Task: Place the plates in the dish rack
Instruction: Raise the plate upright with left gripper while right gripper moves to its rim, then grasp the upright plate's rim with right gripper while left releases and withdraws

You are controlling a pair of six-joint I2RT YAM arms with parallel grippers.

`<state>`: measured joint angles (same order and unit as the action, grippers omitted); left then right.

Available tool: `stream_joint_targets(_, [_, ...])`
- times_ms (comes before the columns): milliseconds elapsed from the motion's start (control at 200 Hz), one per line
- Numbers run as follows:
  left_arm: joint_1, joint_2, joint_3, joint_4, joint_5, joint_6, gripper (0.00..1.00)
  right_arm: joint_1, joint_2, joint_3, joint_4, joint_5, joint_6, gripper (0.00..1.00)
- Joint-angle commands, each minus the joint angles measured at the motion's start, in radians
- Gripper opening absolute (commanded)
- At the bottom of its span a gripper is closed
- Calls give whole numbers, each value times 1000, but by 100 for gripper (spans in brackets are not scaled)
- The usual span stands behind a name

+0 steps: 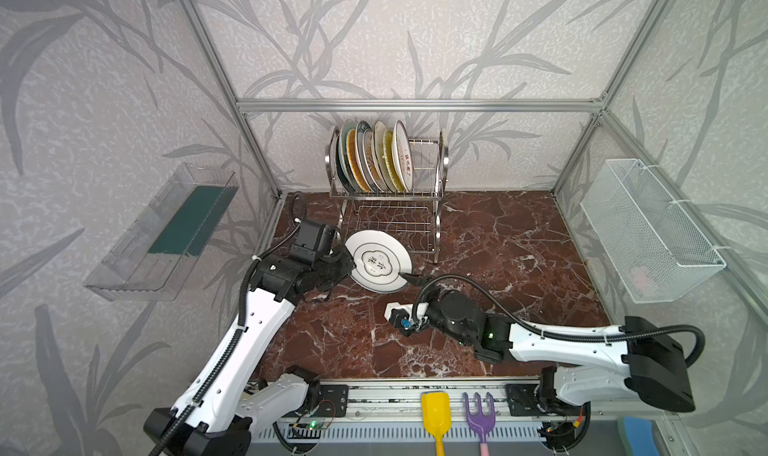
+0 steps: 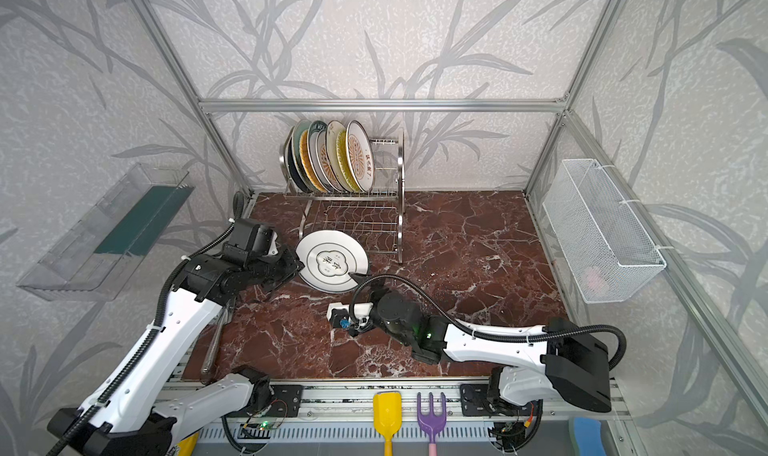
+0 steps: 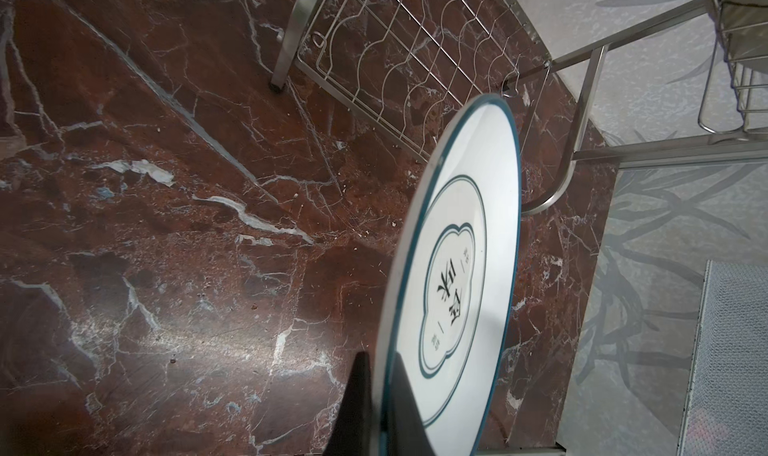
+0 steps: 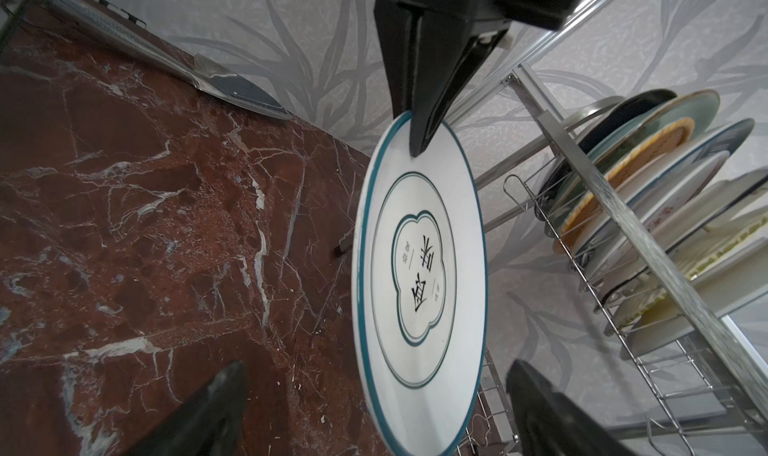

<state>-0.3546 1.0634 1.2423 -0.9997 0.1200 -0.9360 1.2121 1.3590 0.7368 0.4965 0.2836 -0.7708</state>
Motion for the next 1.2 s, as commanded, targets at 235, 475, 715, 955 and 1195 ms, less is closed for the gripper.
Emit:
stream_joint_targets(235, [-23,-28,60,-40,-64,-17,0,40,192,163,113,158,-136,71])
stream_joint_targets(475, [-26,-31,49,-34,-59,-18,0,40,252,208,130,185,-149,52])
stream_joint_targets(715, [-26,-39,34,-23,-41,-14,0,40,270,213,139,165,-137,34])
stream_joint_targets(955, [-26,-41,8,-12,-23,5,0,41,272,223,126,144,-142,12])
stream_joint_targets(1195, [-24,-67,-44,16,-9,32,0,40,260,215,120,137,-165,0])
